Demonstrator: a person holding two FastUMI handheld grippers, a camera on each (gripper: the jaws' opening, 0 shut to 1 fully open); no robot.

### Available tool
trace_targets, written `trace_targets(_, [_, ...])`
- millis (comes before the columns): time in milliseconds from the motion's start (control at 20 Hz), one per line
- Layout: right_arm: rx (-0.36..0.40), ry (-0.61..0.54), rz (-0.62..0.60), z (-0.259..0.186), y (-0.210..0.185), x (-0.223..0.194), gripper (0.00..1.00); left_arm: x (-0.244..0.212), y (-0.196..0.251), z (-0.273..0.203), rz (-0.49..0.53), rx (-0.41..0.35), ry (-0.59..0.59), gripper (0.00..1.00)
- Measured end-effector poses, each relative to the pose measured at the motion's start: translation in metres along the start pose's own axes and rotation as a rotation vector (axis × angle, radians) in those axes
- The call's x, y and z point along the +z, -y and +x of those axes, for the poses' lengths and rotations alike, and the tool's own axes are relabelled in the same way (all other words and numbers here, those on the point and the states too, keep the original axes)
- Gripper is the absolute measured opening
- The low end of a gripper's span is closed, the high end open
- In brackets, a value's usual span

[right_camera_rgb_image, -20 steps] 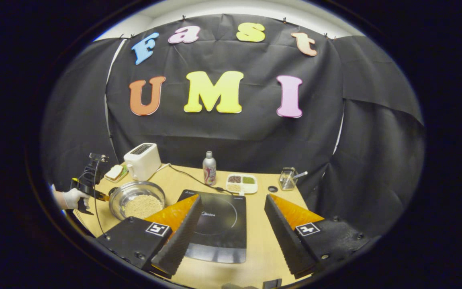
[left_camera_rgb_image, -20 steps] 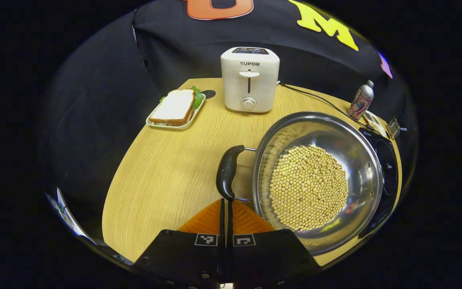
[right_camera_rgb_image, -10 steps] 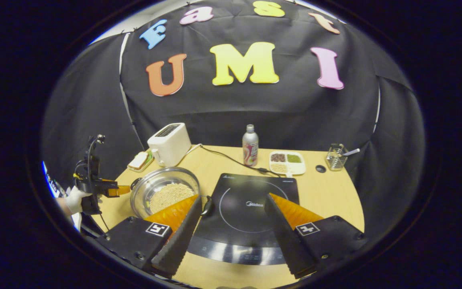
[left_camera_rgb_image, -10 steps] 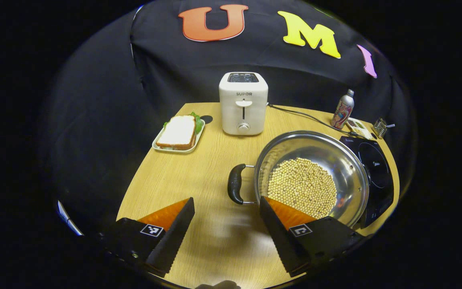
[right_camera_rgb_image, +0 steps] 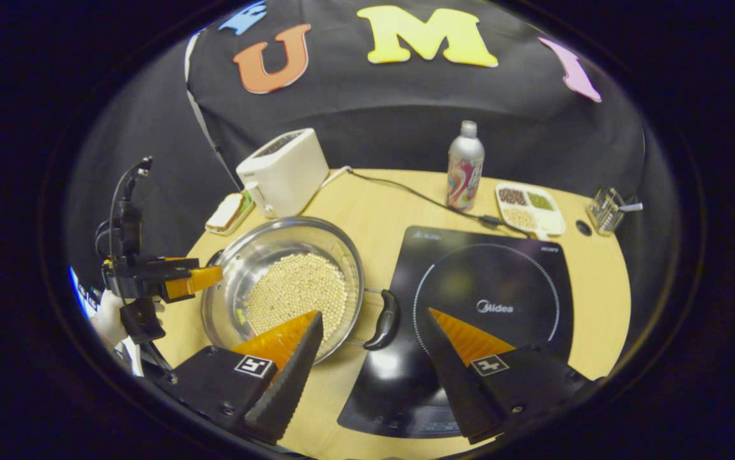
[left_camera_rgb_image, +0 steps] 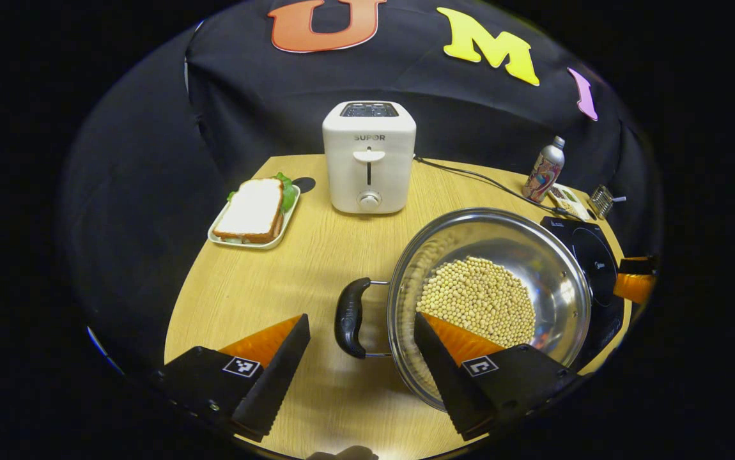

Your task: First push the handle of the pot to place it horizontally, then grasp the pot with both hands and set it on the induction cooktop.

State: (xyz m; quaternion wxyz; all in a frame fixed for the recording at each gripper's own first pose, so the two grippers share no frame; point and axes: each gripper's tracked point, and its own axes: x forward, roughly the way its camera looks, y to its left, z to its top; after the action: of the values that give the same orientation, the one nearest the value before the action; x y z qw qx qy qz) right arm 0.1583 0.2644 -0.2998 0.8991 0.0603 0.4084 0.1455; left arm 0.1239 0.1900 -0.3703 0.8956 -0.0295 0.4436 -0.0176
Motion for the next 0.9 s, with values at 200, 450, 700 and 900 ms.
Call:
trace_targets(200, [-0.049,-0.090,0.053,0.036,0.012,-0.010,0.89,0.005,0.000,0.020,0.000,-0.010,-0.031,0.98])
trace_targets(450, [-0.063,-0.130,0.079,0.049,0.010,-0.014,0.93,0.002,0.003,0.035,0.000,-0.022,-0.081,0.99])
trace_targets(700, [-0.119,-0.153,0.061,0.056,0.008,-0.014,0.72,-0.006,0.008,0.043,-0.001,-0.030,-0.131,0.63])
trace_targets(900, [-0.150,-0.192,0.114,0.057,0.008,-0.014,0.65,-0.017,0.012,0.044,-0.060,-0.084,-0.204,0.72])
